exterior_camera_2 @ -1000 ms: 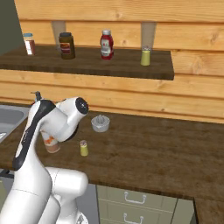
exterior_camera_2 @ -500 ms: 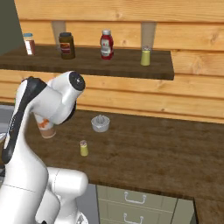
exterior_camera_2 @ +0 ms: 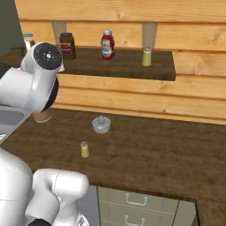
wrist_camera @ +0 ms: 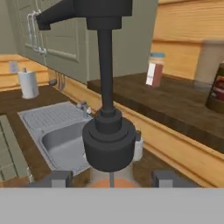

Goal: Put the shaker and condiment bottle from the counter next to their counterparts in the cabinet.

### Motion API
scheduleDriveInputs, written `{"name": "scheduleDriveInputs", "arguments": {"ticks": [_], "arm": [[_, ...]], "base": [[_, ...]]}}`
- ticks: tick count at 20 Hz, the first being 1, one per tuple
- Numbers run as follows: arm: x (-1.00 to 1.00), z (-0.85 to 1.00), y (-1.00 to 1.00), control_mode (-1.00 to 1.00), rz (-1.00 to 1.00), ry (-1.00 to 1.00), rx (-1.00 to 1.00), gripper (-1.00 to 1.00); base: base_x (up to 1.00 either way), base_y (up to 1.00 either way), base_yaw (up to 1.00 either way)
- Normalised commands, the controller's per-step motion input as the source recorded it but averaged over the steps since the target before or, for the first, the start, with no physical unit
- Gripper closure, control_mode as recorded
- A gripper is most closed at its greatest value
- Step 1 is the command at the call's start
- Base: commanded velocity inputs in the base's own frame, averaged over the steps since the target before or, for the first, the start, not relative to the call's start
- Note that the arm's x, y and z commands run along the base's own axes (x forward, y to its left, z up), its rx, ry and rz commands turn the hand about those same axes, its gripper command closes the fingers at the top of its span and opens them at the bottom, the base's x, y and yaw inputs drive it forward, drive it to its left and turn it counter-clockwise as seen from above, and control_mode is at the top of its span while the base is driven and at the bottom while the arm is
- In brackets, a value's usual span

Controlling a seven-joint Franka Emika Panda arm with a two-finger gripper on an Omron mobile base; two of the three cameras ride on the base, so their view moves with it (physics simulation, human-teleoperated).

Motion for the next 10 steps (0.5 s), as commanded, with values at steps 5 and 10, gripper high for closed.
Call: {"name": "scheduleDriveInputs", "arguments": {"ticks": [5,10], "arm": [[-0.49,1.00,0.00,-1.00,-0.33,0.00,0.12,1.00],[-0.29,0.55,0.04,-1.00,-0.12,0.00,0.06,1.00]], "base": [[0.00,0.00,0.00],[0.00,0.00,0.00]]}}
